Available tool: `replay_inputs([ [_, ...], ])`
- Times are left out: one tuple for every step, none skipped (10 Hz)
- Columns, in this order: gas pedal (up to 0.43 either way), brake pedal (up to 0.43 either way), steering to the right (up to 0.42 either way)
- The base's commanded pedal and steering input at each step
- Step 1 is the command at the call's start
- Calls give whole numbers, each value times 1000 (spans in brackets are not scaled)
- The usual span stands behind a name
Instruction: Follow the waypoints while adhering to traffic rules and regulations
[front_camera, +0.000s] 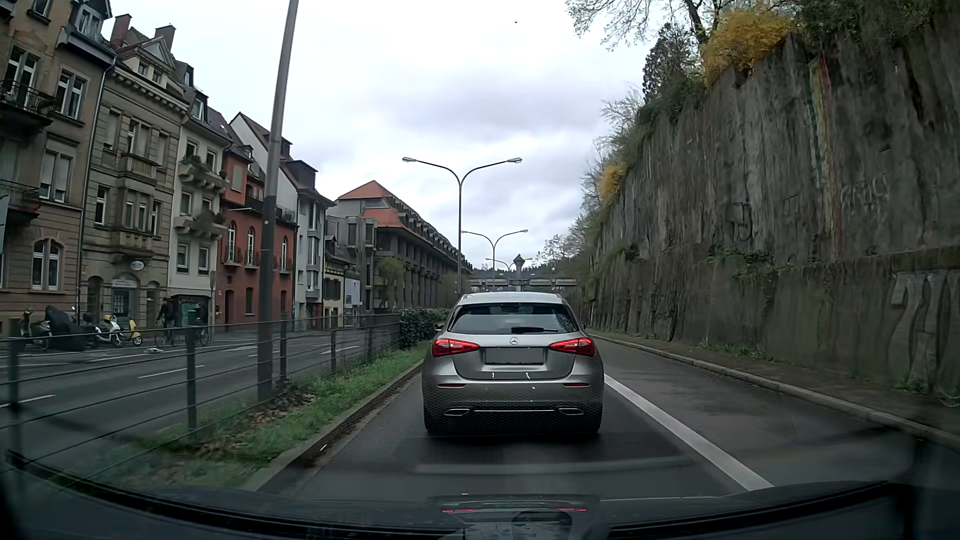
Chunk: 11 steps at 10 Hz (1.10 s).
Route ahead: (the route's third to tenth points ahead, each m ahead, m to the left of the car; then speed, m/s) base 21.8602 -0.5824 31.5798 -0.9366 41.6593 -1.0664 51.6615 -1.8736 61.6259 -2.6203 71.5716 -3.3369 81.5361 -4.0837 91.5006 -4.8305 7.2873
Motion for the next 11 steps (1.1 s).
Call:
replay_inputs([
  [47, 0, 1],
  [47, 0, 1],
  [47, 0, 1],
  [47, 0, 1],
  [47, 0, 1],
  [47, 0, 1],
  [47, 0, 1],
  [47, 0, 1],
  [59, 0, 1],
  [59, 0, 2],
  [67, 0, 2],
])
